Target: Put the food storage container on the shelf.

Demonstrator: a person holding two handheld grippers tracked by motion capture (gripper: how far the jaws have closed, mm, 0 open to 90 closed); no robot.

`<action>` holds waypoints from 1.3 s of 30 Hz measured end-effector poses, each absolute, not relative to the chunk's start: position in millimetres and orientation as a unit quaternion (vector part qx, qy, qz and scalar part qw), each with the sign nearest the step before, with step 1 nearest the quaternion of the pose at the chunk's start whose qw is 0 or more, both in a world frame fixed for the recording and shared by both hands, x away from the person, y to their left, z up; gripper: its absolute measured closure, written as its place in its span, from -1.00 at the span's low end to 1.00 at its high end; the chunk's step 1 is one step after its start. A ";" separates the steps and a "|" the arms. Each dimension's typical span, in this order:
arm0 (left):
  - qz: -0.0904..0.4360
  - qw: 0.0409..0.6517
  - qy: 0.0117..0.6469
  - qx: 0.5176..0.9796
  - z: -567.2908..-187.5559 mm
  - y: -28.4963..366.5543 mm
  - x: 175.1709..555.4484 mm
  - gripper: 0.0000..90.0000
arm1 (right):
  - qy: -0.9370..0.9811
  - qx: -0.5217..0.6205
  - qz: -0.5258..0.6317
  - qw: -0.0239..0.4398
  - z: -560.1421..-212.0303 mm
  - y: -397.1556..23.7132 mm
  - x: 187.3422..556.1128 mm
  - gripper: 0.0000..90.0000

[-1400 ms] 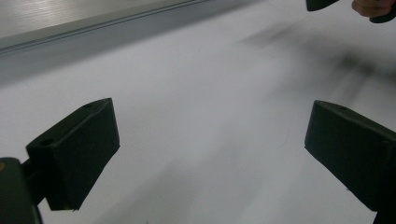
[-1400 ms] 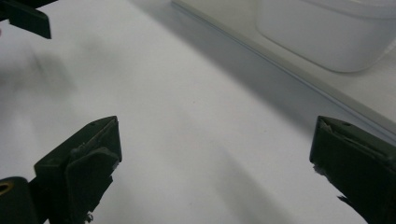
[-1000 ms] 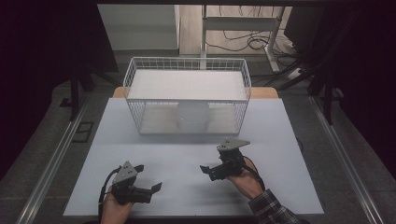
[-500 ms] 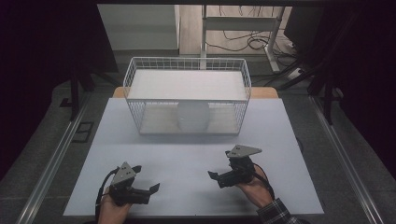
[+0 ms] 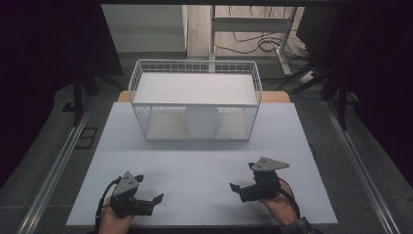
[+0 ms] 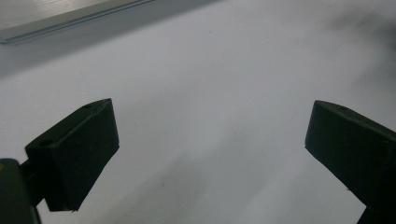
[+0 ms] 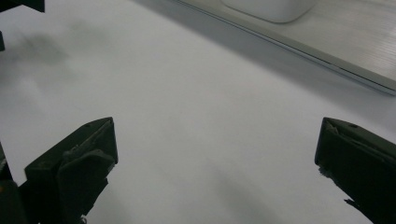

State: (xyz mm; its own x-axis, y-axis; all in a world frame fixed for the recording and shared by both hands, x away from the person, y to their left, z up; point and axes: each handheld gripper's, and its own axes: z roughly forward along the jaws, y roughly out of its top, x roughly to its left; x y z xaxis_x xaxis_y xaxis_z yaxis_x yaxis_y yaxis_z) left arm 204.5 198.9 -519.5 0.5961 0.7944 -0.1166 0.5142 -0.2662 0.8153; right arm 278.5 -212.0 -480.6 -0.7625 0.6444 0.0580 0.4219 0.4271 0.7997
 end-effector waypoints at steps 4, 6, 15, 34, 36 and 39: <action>0.162 0.436 0.427 0.775 -519.6 203.9 201.1 -0.95 | 0.834 0.322 0.427 0.137 -480.0 -218.0 273.4 -1.00; 0.164 0.438 0.431 0.772 -519.3 207.5 199.2 -0.96 | 0.833 0.325 0.426 0.139 -479.9 -221.4 270.8 -1.00; 0.171 0.449 0.449 0.754 -519.2 223.4 191.6 -0.97 | 0.831 0.351 0.402 0.156 -484.4 -239.6 260.0 -1.00; 0.171 0.447 0.467 0.744 -527.8 241.2 184.8 -0.96 | 0.816 0.397 0.385 0.170 -495.2 -277.6 236.2 -1.00; 0.170 0.447 0.468 0.743 -527.8 241.2 185.1 -0.97 | 0.816 0.402 0.381 0.166 -498.0 -279.7 233.9 -1.00; 0.166 0.445 0.470 0.744 -528.3 241.3 186.0 -0.97 | 0.821 0.405 0.369 0.161 -502.6 -281.2 231.9 -1.00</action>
